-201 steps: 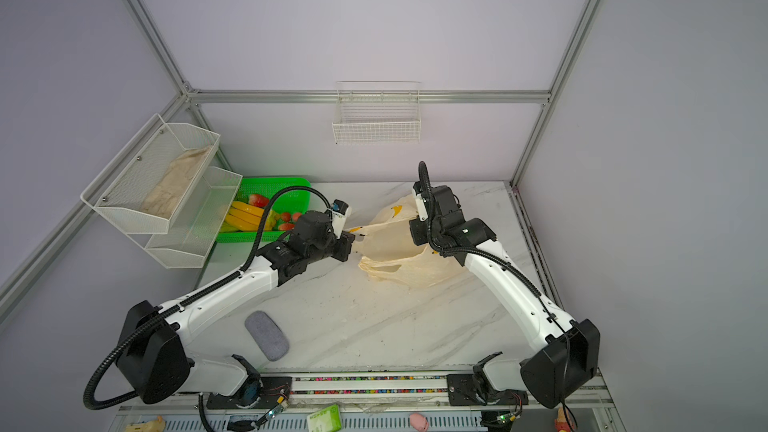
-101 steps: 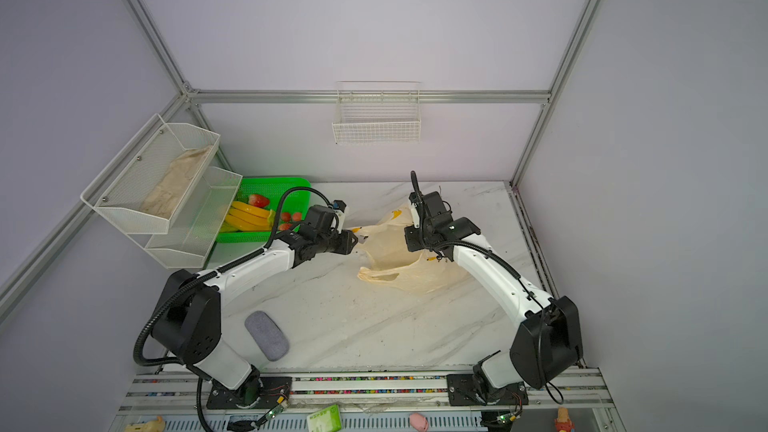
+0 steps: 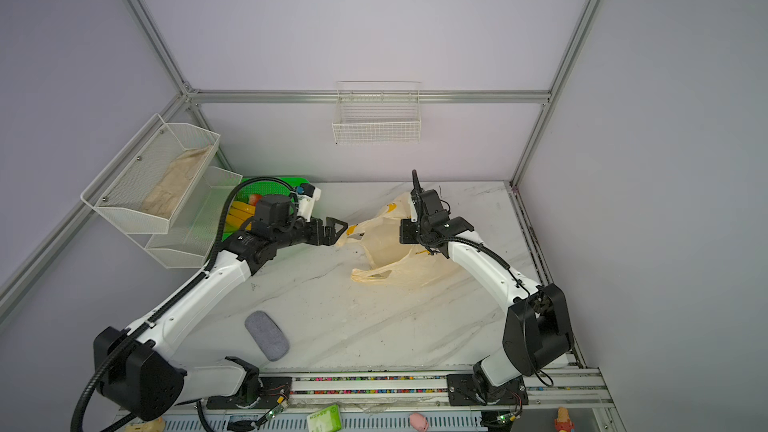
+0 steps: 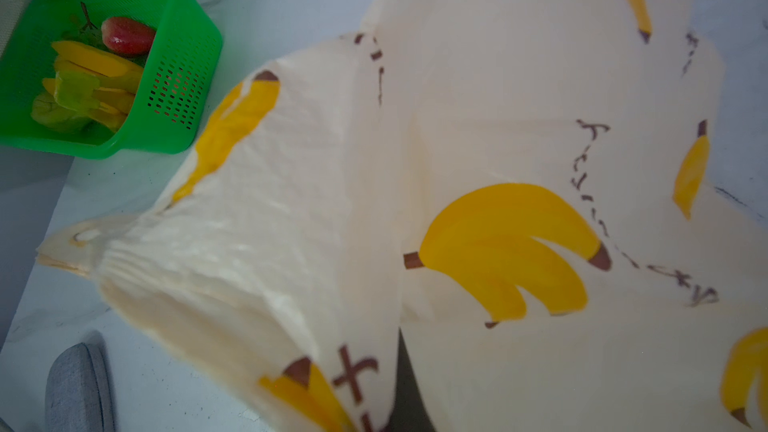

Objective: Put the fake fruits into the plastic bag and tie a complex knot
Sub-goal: 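Release the bag and move the left gripper over the basket while the right holds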

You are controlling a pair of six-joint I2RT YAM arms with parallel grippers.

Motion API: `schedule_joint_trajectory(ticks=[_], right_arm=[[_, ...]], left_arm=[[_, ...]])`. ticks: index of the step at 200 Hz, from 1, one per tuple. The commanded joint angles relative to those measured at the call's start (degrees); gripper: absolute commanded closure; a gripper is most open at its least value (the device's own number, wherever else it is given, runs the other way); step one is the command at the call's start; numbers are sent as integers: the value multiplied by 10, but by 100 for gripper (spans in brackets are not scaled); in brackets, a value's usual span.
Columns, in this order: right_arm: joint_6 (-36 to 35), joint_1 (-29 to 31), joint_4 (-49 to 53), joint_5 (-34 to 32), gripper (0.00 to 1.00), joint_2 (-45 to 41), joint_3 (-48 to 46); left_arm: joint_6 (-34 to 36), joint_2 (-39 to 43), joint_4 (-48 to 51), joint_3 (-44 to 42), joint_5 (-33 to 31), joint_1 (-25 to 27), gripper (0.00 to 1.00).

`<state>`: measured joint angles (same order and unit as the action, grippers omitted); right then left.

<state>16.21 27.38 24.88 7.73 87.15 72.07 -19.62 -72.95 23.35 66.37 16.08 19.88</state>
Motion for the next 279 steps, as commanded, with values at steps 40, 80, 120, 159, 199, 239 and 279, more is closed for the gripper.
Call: schedule_joint_trajectory(ticks=[40,80,120,159,199,239,279], right_arm=[[-13,-3,-31,21,100,22,-4],[-29,-9,-35,23,100,25,-11],[-33,-21,-32,25,100,4,-24],[-37,-52,-28,15,100,-14,-47],[-36,-74,-31,5,100,-25,-61],[-36,-75,-32,10,100,-19,-60],[-43,-75,-34,15,100,-15,-56]], left_arm=[[45,-158,106,140,-203,-101,3],[53,-326,124,269,-221,-120,3],[40,-435,146,362,-121,-124,6],[11,-464,107,359,-41,-90,9],[-3,-473,50,362,-5,-23,10],[17,-466,78,401,-30,-6,10],[57,-340,76,309,-105,-6,10]])
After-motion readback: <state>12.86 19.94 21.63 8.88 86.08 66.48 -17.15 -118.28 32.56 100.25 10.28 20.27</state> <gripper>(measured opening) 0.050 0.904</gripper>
